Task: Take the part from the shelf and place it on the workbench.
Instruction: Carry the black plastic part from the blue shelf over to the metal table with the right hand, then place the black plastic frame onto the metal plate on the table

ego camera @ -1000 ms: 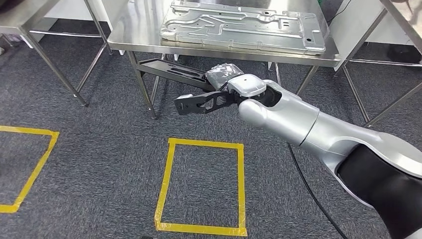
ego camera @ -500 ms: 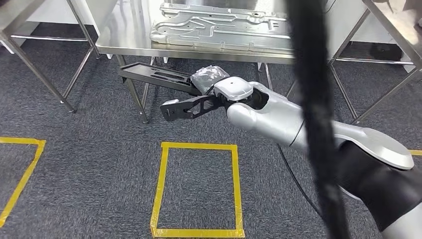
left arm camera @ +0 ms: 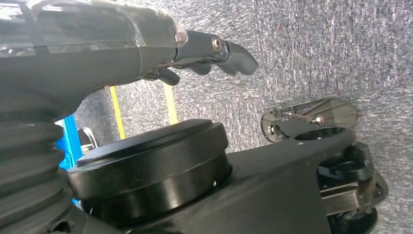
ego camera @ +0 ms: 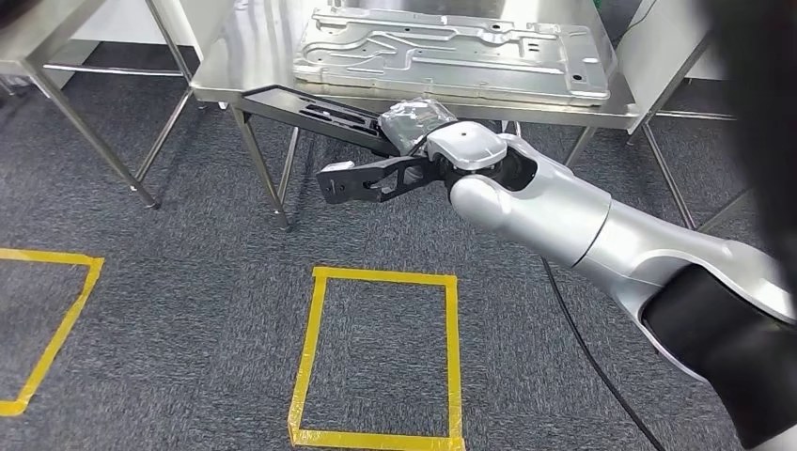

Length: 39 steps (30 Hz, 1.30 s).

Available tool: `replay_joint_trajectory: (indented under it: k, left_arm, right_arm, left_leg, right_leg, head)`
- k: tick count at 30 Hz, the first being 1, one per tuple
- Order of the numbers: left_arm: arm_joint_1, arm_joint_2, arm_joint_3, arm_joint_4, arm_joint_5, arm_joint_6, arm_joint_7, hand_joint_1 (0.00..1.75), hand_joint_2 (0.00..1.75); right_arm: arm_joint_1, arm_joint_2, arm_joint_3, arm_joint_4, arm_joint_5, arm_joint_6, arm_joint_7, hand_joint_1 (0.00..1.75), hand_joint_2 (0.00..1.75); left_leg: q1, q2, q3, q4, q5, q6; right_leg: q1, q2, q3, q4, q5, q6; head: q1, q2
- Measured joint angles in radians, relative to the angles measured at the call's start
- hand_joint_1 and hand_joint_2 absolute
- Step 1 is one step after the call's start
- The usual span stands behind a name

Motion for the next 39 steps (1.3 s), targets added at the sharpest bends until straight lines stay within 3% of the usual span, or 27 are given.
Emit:
replay_joint_trajectory:
  k: [3, 5, 6, 8, 10, 15, 17, 19, 20, 21, 23, 25, 26, 29, 31, 34, 35, 36, 37, 39]
  left_arm:
    - [-0.001, 0.002, 0.000, 0.000, 0.001, 0.000, 0.000, 0.00, 1.75]
    - [-0.003, 0.004, 0.000, 0.000, 0.002, 0.000, -0.001, 0.00, 1.75]
    - [-0.004, 0.004, 0.000, 0.000, 0.002, 0.000, -0.001, 0.00, 1.75]
    - [-0.004, 0.005, 0.000, 0.000, 0.002, 0.000, 0.000, 0.00, 1.75]
    - [-0.002, 0.006, 0.000, 0.000, 0.002, 0.000, 0.000, 0.00, 1.75]
    - [-0.002, 0.009, 0.000, 0.000, 0.003, 0.000, 0.001, 0.00, 1.75]
    - [-0.003, 0.008, 0.000, 0.000, 0.003, 0.000, 0.001, 0.00, 1.75]
    - [-0.002, 0.008, 0.000, 0.000, 0.003, 0.000, 0.002, 0.00, 1.75]
    - [-0.002, 0.008, 0.000, 0.000, 0.003, 0.000, 0.002, 0.00, 1.75]
    - [-0.001, 0.008, 0.000, 0.000, 0.003, 0.000, 0.002, 0.00, 1.75]
    - [-0.002, 0.008, 0.000, 0.000, 0.003, 0.000, 0.001, 0.00, 1.75]
    - [-0.002, 0.008, 0.000, 0.000, 0.003, -0.001, 0.001, 0.00, 1.75]
    - [-0.002, 0.007, 0.000, 0.000, 0.002, -0.001, 0.000, 0.00, 1.75]
    - [-0.003, 0.007, 0.000, 0.000, 0.001, -0.002, 0.000, 0.00, 1.75]
    - [-0.003, 0.007, 0.000, 0.000, -0.001, -0.002, 0.000, 0.00, 1.75]
    - [-0.004, 0.008, 0.000, 0.000, -0.002, -0.002, -0.001, 0.00, 1.75]
    - [-0.004, 0.008, 0.001, 0.000, -0.003, -0.003, -0.001, 0.00, 1.75]
    - [-0.005, 0.009, 0.001, 0.000, -0.005, -0.003, -0.002, 0.00, 1.75]
    - [-0.006, 0.009, 0.001, 0.000, -0.007, -0.004, -0.002, 0.00, 1.75]
    - [-0.004, 0.009, 0.000, 0.000, -0.011, -0.008, -0.002, 0.00, 1.75]
  right_arm:
    - [-0.003, 0.004, 0.000, 0.001, 0.000, 0.000, 0.000, 1.75, 1.75]
    - [0.001, 0.007, 0.002, 0.001, 0.000, 0.001, 0.000, 1.75, 1.75]
    - [0.002, 0.008, 0.003, 0.001, 0.000, 0.001, 0.000, 1.75, 1.75]
    - [0.002, 0.010, 0.002, 0.001, 0.000, 0.001, 0.000, 1.75, 1.75]
    - [0.001, 0.009, 0.002, 0.002, 0.000, 0.001, -0.001, 1.75, 1.75]
    - [-0.002, 0.009, 0.001, 0.003, 0.000, 0.001, -0.003, 1.75, 1.75]
    - [-0.003, 0.009, 0.000, 0.004, 0.000, 0.001, -0.003, 1.75, 1.75]
    - [-0.001, 0.009, 0.001, 0.005, 0.000, 0.001, -0.003, 1.75, 1.75]
    - [0.001, 0.009, 0.002, 0.005, 0.000, 0.002, -0.003, 1.75, 1.75]
    - [0.002, 0.009, 0.002, 0.006, 0.000, 0.001, -0.003, 1.75, 1.75]
    - [0.000, 0.009, 0.002, 0.008, 0.000, 0.001, -0.003, 1.75, 1.75]
    - [-0.004, 0.010, 0.001, 0.010, 0.000, -0.002, -0.006, 1.75, 1.75]
    - [-0.006, 0.010, 0.001, 0.011, -0.001, -0.004, -0.009, 1.75, 1.75]
    - [-0.010, 0.010, 0.000, 0.014, -0.003, -0.010, -0.016, 1.75, 1.75]
    - [-0.017, 0.010, -0.001, 0.017, -0.006, -0.013, -0.018, 1.75, 1.75]
    - [-0.025, 0.011, -0.003, 0.019, -0.010, -0.016, -0.019, 1.75, 1.75]
    - [-0.025, 0.011, -0.003, 0.020, -0.012, -0.016, -0.018, 1.75, 1.75]
    - [-0.024, 0.011, -0.003, 0.020, -0.015, -0.017, -0.016, 1.75, 1.75]
    - [-0.025, 0.010, -0.004, 0.020, -0.019, -0.020, -0.012, 1.75, 1.75]
    - [-0.032, 0.007, -0.009, 0.017, -0.031, -0.024, -0.001, 1.75, 1.75]
  left_leg:
    - [-0.003, -0.008, -0.070, 0.147, -0.076, -0.003]
    - [-0.006, -0.010, -0.113, 0.223, -0.092, -0.005]
    - [-0.007, -0.010, -0.111, 0.213, -0.072, -0.004]
    - [-0.007, -0.007, -0.064, 0.107, -0.003, 0.001]
    - [-0.010, -0.003, -0.018, 0.015, 0.029, 0.008]
    - [-0.010, -0.008, -0.005, -0.012, 0.029, 0.030]
    - [-0.005, -0.008, -0.003, -0.015, 0.030, 0.036]
    - [-0.005, -0.007, -0.002, -0.014, 0.029, 0.039]
    - [-0.005, -0.007, -0.002, -0.014, 0.028, 0.039]
    - [-0.005, -0.008, -0.001, -0.014, 0.028, 0.039]
    - [-0.005, -0.008, 0.003, -0.014, 0.025, 0.036]
    - [-0.005, -0.006, 0.005, -0.016, 0.023, 0.029]
    - [-0.005, -0.005, 0.004, -0.017, 0.024, 0.024]
    - [-0.004, -0.002, 0.004, -0.023, 0.025, 0.008]
    - [-0.005, -0.002, -0.006, 0.004, 0.001, 0.001]
    - [-0.007, -0.009, -0.083, 0.167, -0.078, -0.001]
    - [-0.007, -0.010, -0.106, 0.211, -0.088, -0.001]
    - [-0.007, -0.010, -0.113, 0.221, -0.080, -0.002]
    - [-0.007, -0.009, -0.103, 0.196, -0.054, -0.001]
    - [-0.008, -0.005, -0.048, 0.085, 0.009, 0.001]
  right_leg:
    - [0.000, -0.003, 0.009, -0.012, 0.004, -0.009]
    - [0.003, -0.003, 0.009, -0.008, 0.000, -0.012]
    - [0.004, -0.002, 0.010, -0.005, -0.003, -0.012]
    - [0.004, -0.001, 0.011, 0.006, -0.012, -0.008]
    - [0.007, 0.001, 0.008, 0.020, -0.022, 0.000]
    - [0.006, -0.002, -0.004, 0.043, -0.041, 0.022]
    - [0.001, -0.002, -0.041, 0.127, -0.090, 0.035]
    - [-0.006, -0.002, -0.100, 0.251, -0.141, 0.044]
    - [-0.009, -0.002, -0.119, 0.287, -0.147, 0.046]
    - [-0.011, -0.002, -0.123, 0.290, -0.134, 0.046]
    - [-0.012, -0.002, -0.081, 0.190, -0.063, 0.041]
    - [-0.009, 0.000, -0.026, 0.071, -0.012, 0.032]
    - [-0.006, 0.001, -0.011, 0.039, -0.006, 0.027]
    - [-0.002, 0.000, -0.001, 0.013, -0.010, 0.014]
    - [-0.005, -0.003, 0.009, -0.005, -0.002, 0.003]
    - [-0.003, -0.005, 0.015, -0.012, 0.000, -0.007]
    - [-0.002, -0.005, 0.016, -0.011, -0.001, -0.008]
    - [-0.001, -0.004, 0.016, -0.008, -0.004, -0.008]
    - [0.000, -0.004, 0.016, -0.004, -0.007, -0.007]
    - [0.000, -0.002, 0.016, 0.009, -0.017, -0.001]
  head:
    - [-0.021, 0.000]
    - [-0.036, 0.000]
    - [-0.042, 0.000]
    - [-0.051, 0.000]
    - [-0.058, 0.000]
    - [-0.054, 0.000]
    - [-0.043, 0.000]
    - [-0.034, 0.000]
    - [-0.030, 0.000]
    - [-0.027, 0.000]
    - [-0.019, 0.000]
    - [-0.016, 0.000]
    - [-0.014, 0.000]
    - [-0.011, 0.000]
    - [-0.017, 0.000]
    - [-0.041, 0.000]
    - [-0.048, 0.000]
    - [-0.053, 0.000]
    - [-0.056, 0.000]
    - [-0.062, 0.000]
